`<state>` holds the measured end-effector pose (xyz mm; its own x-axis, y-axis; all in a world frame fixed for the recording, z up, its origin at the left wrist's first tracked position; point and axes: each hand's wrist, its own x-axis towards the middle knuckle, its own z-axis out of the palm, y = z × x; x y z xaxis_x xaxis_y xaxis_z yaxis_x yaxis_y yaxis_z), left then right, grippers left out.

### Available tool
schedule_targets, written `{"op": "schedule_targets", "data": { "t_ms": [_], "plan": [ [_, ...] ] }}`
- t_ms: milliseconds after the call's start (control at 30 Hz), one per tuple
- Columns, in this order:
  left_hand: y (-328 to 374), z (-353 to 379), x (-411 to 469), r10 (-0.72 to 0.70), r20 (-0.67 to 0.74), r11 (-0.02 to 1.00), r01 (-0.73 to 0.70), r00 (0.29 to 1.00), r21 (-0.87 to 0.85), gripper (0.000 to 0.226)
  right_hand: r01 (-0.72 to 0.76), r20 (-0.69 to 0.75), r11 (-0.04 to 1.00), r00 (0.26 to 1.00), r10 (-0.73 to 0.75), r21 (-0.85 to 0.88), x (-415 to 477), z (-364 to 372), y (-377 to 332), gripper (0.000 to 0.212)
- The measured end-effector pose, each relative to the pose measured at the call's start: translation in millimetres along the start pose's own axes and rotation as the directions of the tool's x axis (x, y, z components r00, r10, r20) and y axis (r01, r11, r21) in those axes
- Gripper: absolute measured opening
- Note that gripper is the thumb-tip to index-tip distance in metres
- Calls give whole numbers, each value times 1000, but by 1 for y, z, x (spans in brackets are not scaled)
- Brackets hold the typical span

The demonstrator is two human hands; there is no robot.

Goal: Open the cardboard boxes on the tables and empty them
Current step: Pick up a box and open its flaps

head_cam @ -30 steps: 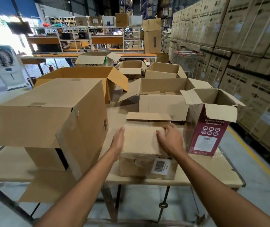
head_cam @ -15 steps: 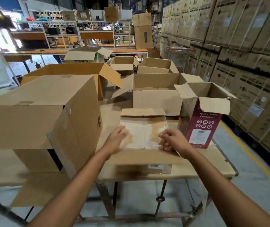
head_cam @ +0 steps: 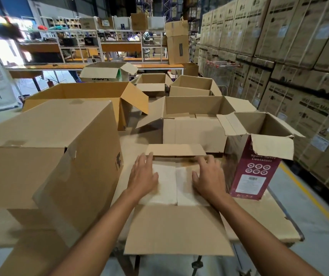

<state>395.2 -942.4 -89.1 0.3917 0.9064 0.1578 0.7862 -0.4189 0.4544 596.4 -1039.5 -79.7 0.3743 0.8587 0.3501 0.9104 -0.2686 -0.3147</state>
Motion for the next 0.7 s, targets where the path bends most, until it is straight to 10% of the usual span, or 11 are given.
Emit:
{"op": "schedule_targets", "data": {
  "t_ms": [200, 333, 467, 700],
  "plan": [
    [-23, -6, 75, -30, 1, 961, 29, 1000, -276, 57, -93, 108, 982, 991, 76, 163, 86, 17, 31, 51],
    [-30, -3, 116, -168, -52, 781, 101, 984, -616, 16, -339, 175, 702, 939, 297, 626, 131, 18, 41, 24],
    [-22, 12, 155, -317, -126, 751, 168, 940, -639, 38, -313, 96, 598, 926, 366, 738, 163, 34, 42, 39],
    [-12, 43, 201, -384, -110, 859, 311, 917, -406, 75, -228, 58, 904, 973, 222, 362, 186, 83, 39, 68]
  ]
}}
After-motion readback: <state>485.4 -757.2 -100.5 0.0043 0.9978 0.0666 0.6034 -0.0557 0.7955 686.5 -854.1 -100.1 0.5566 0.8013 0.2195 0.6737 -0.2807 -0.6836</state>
